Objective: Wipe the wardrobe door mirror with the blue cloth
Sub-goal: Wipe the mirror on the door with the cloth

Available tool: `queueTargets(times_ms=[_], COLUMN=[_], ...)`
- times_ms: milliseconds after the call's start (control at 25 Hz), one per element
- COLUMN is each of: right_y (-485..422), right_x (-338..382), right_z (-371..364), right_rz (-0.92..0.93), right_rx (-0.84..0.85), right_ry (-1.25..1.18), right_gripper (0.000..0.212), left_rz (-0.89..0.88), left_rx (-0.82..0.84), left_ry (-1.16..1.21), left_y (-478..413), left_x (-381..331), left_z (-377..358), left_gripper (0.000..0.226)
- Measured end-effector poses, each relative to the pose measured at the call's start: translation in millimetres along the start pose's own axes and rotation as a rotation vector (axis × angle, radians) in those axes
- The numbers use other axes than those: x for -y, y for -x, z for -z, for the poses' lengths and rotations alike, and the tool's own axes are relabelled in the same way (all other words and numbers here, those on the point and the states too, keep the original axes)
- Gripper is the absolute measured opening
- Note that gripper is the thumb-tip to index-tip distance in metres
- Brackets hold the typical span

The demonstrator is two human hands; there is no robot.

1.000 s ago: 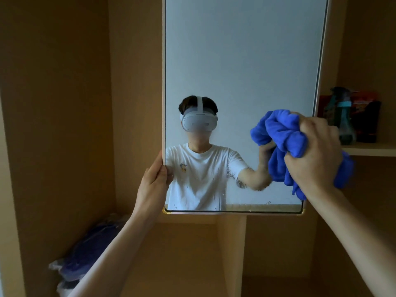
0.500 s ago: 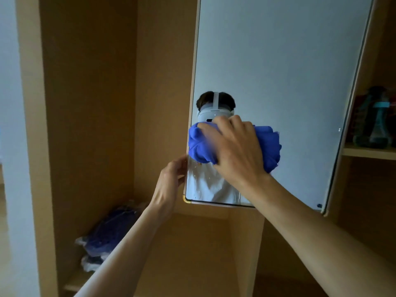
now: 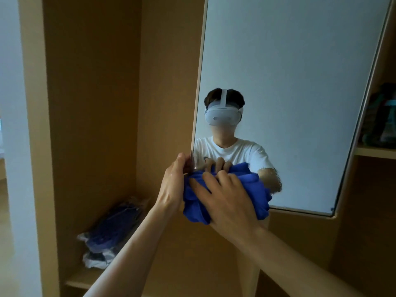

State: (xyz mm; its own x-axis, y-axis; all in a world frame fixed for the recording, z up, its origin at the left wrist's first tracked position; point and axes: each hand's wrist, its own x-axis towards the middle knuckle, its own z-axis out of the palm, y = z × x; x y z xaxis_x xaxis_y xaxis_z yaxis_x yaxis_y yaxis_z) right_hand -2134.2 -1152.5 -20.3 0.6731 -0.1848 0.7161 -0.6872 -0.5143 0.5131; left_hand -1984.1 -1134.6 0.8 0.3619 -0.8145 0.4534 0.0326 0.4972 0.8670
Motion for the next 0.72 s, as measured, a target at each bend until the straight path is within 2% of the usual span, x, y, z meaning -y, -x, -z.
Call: queueTargets(times_ms=[200,360,560,720], right_y=[9.0,9.7,-7.1,-25.1], right_x=[2.3,-10.6,-53.5,-91.0], right_z=[-2.7,5.8,30.5,48.5], right_rz=[0.046,0.091,-0.037,-0.150], right_rx=[0.009,-0.006,-0.090,-0.177], right_ry=[-0.063,-0.062,-0.002,0.026], right_gripper=[0.044,0.038,0.054,0.046], left_rz=[-0.033,-0.201,-0.218,-0.242], left_rx=[-0.034,-0.027,-0.040,-0.046], left_ry=[-0.123,-0.304,-0.375,-0.393], left_y=[0.9,-1.1,-1.3,-2.1], left_x=[5.2,6.7,12.7,19.6], left_z=[-1.3,1.1,1.9,2.4], left_gripper=[0.033,0.031,0.033,0.035])
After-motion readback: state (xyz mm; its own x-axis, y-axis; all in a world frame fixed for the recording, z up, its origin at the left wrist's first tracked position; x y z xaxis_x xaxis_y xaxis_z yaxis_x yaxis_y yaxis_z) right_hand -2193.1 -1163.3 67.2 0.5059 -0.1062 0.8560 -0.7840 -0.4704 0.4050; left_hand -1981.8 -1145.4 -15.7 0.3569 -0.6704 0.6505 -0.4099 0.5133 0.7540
